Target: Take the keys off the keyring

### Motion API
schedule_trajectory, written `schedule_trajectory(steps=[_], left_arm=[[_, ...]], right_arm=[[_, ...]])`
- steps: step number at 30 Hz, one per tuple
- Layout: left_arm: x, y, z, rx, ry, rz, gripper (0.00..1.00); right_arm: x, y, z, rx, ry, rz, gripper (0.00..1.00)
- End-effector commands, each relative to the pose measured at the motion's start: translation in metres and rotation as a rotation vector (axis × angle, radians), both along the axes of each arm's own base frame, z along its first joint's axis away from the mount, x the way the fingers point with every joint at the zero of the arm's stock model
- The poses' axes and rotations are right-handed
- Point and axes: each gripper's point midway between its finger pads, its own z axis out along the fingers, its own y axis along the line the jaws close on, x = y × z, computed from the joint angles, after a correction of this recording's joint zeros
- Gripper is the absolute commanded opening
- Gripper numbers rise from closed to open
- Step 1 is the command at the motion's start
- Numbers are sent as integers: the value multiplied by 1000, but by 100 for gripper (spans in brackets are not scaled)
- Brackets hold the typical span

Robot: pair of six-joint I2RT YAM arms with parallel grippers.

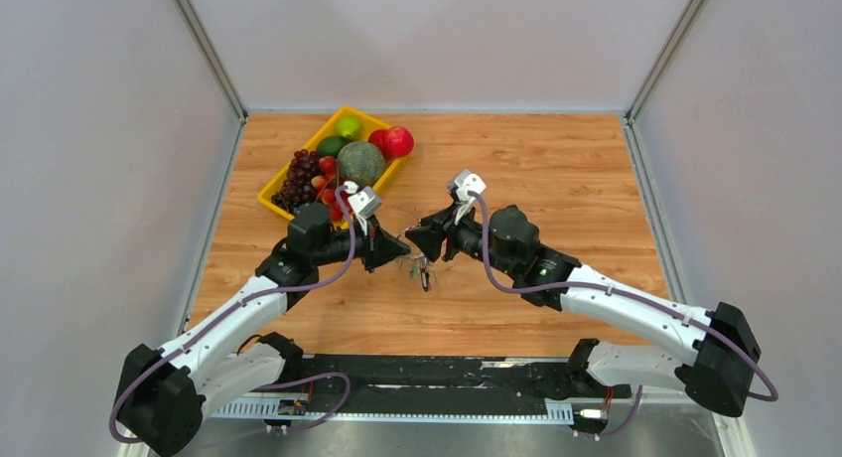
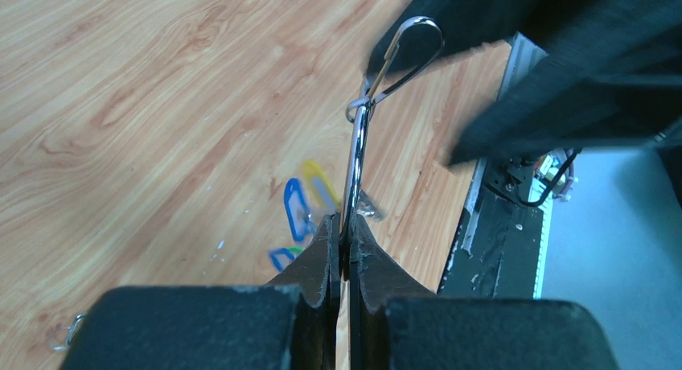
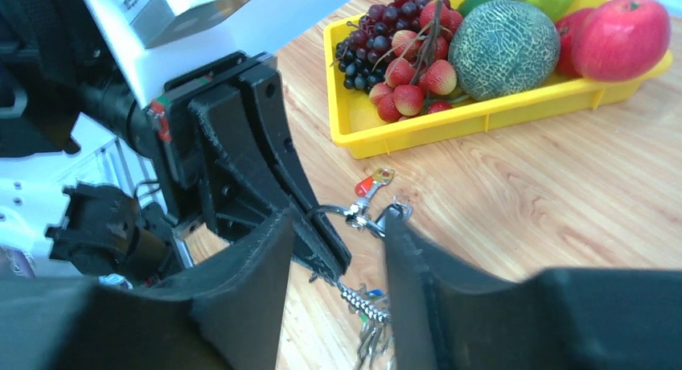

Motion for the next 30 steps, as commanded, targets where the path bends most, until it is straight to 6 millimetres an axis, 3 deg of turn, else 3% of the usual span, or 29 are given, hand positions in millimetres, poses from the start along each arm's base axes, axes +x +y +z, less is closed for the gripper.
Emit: schedule_trajectory(steps=[1, 7, 19, 25, 30], left_arm=[[1, 3, 33, -40, -90, 8, 0], [-10, 5, 47, -71, -118, -10, 0], [-28, -1, 66, -114, -148, -109, 0], [-37, -4, 71, -128, -160, -157, 0], [-40, -4, 78, -147, -190, -169, 0]], right_arm=[[-12, -9, 25, 38, -102, 38, 58], [-26, -33, 25, 12, -163, 82, 73], [-41, -15, 33, -65, -195, 322, 69], [-47, -3, 30, -76, -198, 406, 55], [-46, 2, 27, -85, -195, 429, 14]])
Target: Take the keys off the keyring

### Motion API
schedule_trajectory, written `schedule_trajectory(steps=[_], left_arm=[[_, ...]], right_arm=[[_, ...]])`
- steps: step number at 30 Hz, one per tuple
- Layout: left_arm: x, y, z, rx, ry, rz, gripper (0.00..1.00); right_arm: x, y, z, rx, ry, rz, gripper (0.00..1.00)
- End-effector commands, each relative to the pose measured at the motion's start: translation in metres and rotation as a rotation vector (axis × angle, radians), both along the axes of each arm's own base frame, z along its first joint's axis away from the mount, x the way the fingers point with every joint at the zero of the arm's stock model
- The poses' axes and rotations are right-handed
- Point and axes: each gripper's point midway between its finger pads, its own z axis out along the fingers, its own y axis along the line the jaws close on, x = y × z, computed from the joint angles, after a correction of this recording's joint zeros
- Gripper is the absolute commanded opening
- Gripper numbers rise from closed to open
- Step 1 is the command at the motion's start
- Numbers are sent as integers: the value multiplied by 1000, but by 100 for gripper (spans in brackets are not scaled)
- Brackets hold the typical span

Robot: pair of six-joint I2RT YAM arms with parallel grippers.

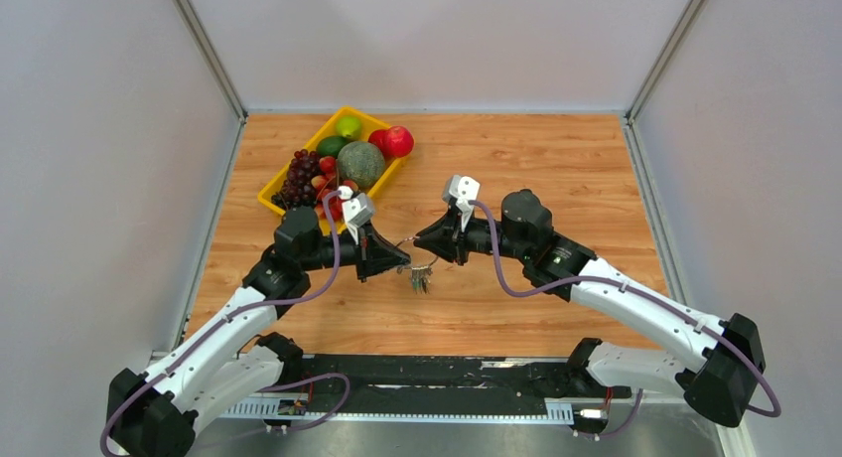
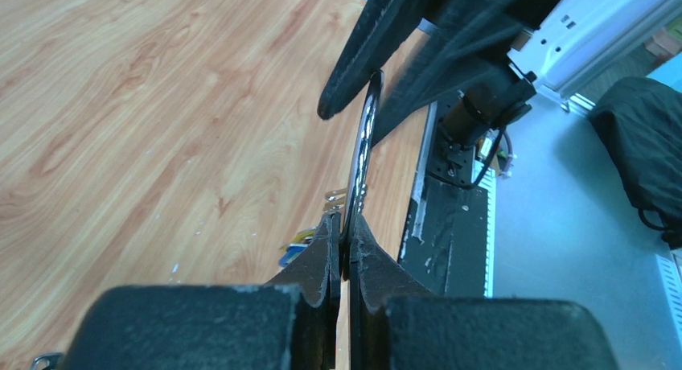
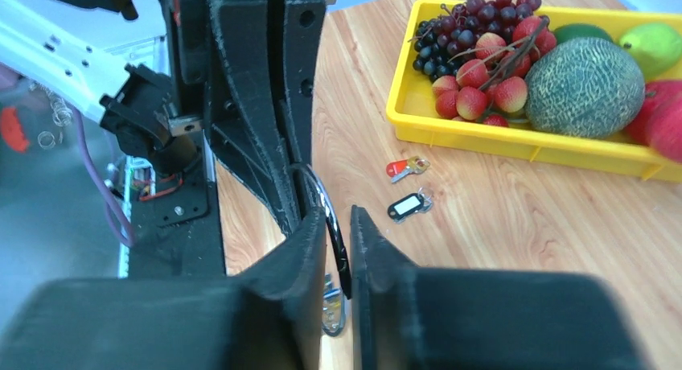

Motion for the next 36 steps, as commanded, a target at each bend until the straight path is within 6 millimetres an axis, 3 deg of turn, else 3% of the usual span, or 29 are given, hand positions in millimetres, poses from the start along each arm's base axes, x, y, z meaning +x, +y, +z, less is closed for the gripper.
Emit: schedule_trajectory(steps=[1, 4, 7, 12, 17, 27, 36], left_arm=[[-5, -3, 44, -88, -134, -35, 0], [-2, -1, 45, -92, -131, 1, 9], [7, 4, 44, -103, -122, 77, 49], [4, 10, 44, -166, -166, 117, 67], [1, 15, 39, -197, -226, 132, 70], [12, 12, 26, -207, -340, 143, 63], [10, 7, 28, -212, -400, 88, 63]], right_arm=[[-9, 7, 15, 18, -19, 71, 4], [-6, 4, 23, 32, -30, 40, 0], [-1, -2, 38, 59, -52, -10, 0], [5, -11, 70, 108, -97, -76, 0], [8, -15, 92, 118, -115, -102, 0], [9, -22, 140, 195, -166, -134, 0], [1, -20, 146, 213, -132, -100, 0]])
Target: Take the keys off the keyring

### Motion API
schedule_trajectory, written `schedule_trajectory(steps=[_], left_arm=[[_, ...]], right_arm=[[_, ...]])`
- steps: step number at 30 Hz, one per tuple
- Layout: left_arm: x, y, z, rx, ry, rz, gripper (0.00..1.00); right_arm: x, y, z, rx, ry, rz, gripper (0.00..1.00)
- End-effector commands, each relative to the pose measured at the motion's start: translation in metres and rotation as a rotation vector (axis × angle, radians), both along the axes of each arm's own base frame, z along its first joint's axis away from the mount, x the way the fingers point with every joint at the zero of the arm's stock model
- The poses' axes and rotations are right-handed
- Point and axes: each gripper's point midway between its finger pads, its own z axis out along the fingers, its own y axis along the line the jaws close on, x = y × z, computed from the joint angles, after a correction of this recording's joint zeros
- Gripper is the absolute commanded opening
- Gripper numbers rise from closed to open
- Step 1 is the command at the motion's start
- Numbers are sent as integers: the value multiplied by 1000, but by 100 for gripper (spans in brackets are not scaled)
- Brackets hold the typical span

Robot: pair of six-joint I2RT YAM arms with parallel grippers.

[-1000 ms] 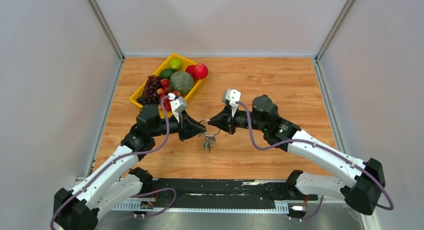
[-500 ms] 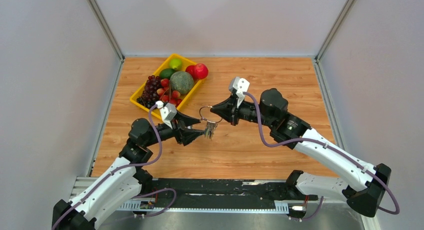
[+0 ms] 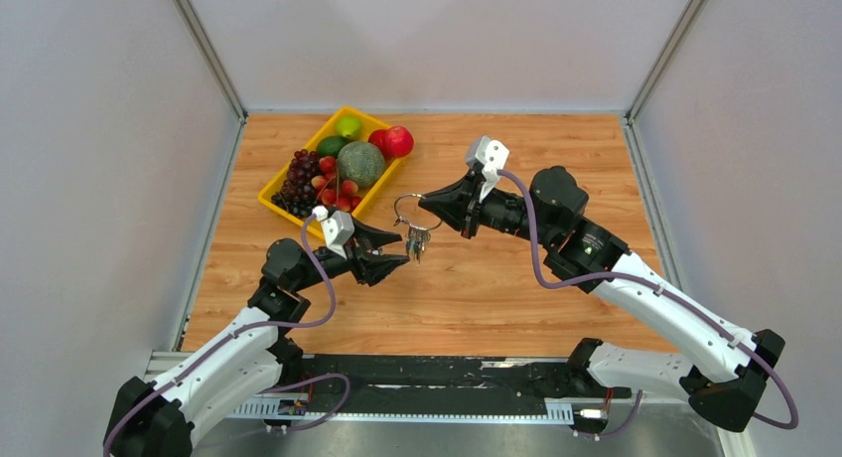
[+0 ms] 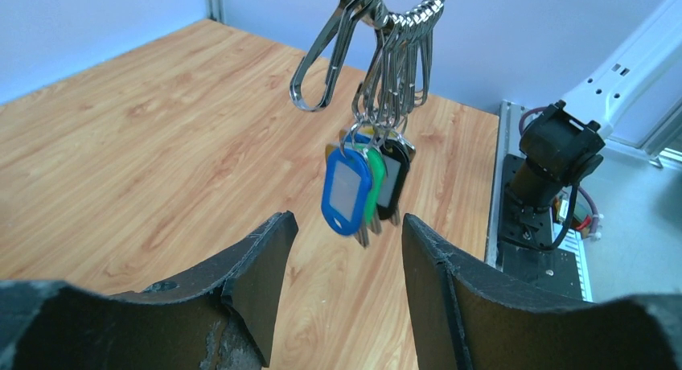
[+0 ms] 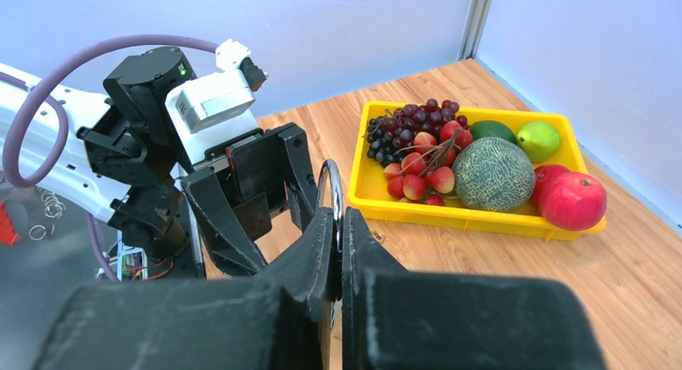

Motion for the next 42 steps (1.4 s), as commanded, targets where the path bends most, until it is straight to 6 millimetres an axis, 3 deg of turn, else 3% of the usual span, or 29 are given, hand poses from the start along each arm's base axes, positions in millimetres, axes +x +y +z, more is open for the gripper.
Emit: schedule_trajectory(steps=[1, 6, 11, 17, 21, 25, 27, 29, 38, 42], left_arm=[[-7, -4, 20, -28, -125, -48, 65], [-11, -3, 22, -32, -151, -56, 69], [-10, -4, 24, -35, -154, -54, 60], [-8, -6, 26, -34, -142, -62, 55], [-8, -6, 25, -29, -140, -62, 43], [-8, -7, 26, -22, -143, -66, 16], [-7, -7, 26, -16, -140, -64, 5], [-6, -6, 26, -9, -136, -51, 1], [-1, 5, 26, 14, -141, 31, 0], [5, 13, 26, 38, -149, 96, 0]], right_arm=[[-12, -5, 37, 85, -28, 26, 0], [-16, -2, 34, 82, -12, 56, 0], [-20, -1, 35, 85, -6, 79, 0], [-23, -1, 35, 89, 0, 89, 0], [-24, -1, 34, 89, 7, 95, 0], [-25, -3, 36, 95, 3, 93, 0], [-25, -3, 36, 95, 5, 91, 0], [-25, -4, 36, 97, 2, 86, 0], [-19, -10, 23, 83, 17, 36, 0], [-13, -15, 6, 68, 47, -14, 0]])
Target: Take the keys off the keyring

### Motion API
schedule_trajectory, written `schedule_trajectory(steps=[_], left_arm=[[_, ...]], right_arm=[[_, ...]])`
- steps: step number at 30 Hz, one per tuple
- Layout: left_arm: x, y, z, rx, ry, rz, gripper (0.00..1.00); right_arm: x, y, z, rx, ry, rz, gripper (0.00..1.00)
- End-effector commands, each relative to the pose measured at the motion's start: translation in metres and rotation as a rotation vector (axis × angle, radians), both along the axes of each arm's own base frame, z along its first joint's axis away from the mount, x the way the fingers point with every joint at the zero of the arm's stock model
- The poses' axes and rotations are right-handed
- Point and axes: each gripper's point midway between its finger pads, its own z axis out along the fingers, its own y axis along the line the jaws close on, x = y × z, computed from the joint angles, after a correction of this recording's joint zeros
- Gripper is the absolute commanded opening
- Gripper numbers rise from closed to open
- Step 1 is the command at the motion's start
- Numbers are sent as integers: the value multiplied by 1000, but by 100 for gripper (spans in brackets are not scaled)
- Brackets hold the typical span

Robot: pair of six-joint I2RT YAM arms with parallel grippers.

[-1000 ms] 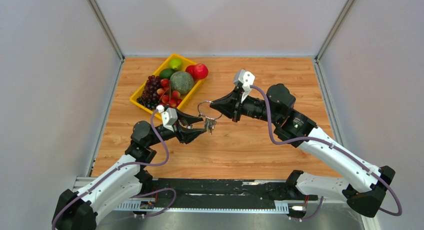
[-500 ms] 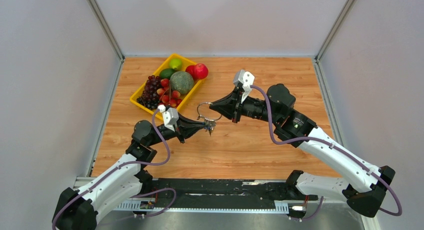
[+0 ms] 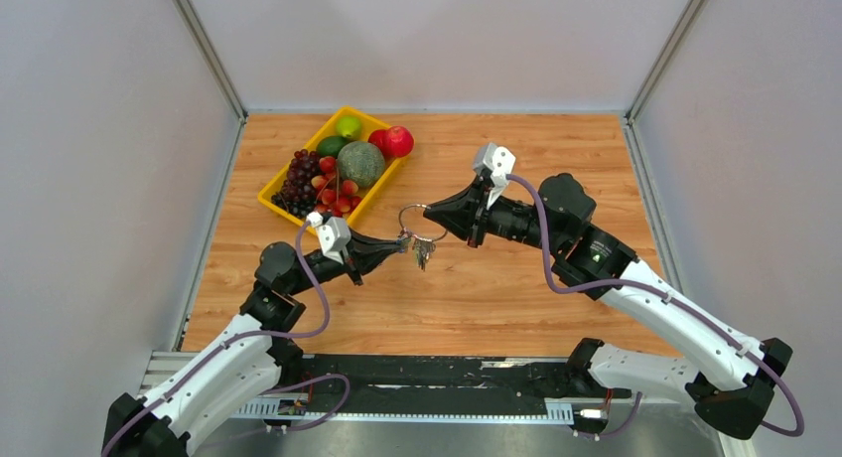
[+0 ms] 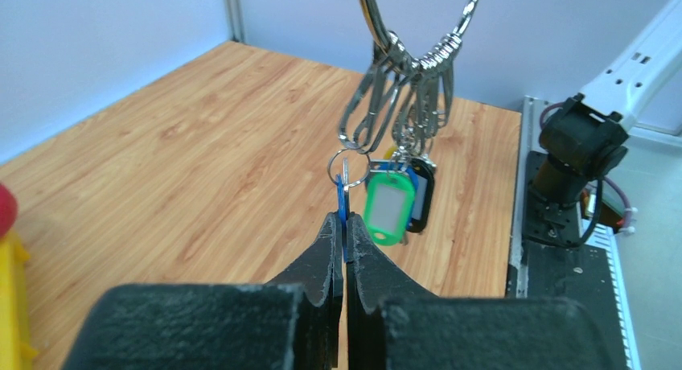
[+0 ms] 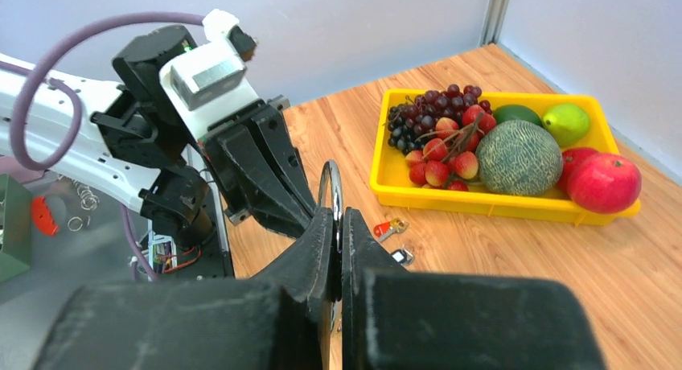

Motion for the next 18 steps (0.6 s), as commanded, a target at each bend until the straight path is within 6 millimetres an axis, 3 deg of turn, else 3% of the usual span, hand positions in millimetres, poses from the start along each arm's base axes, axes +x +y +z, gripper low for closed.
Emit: schedule_trajectory(steps=[1, 6, 10, 15, 18], left_arm=[[9, 9, 15, 17, -52, 89, 0], [16, 14, 15, 53, -6, 160, 0], [26, 21, 7, 126, 135, 236, 0], [30, 33, -2, 233, 228, 307, 0], [31, 38, 0, 285, 265, 332, 0]], right_arm=[[5, -10, 5, 50, 2, -69, 0], [18, -13, -28, 19, 75, -151, 0], [34, -22, -52, 18, 108, -261, 0], [33, -20, -73, 79, 128, -258, 0], [36, -20, -89, 85, 152, -274, 10]])
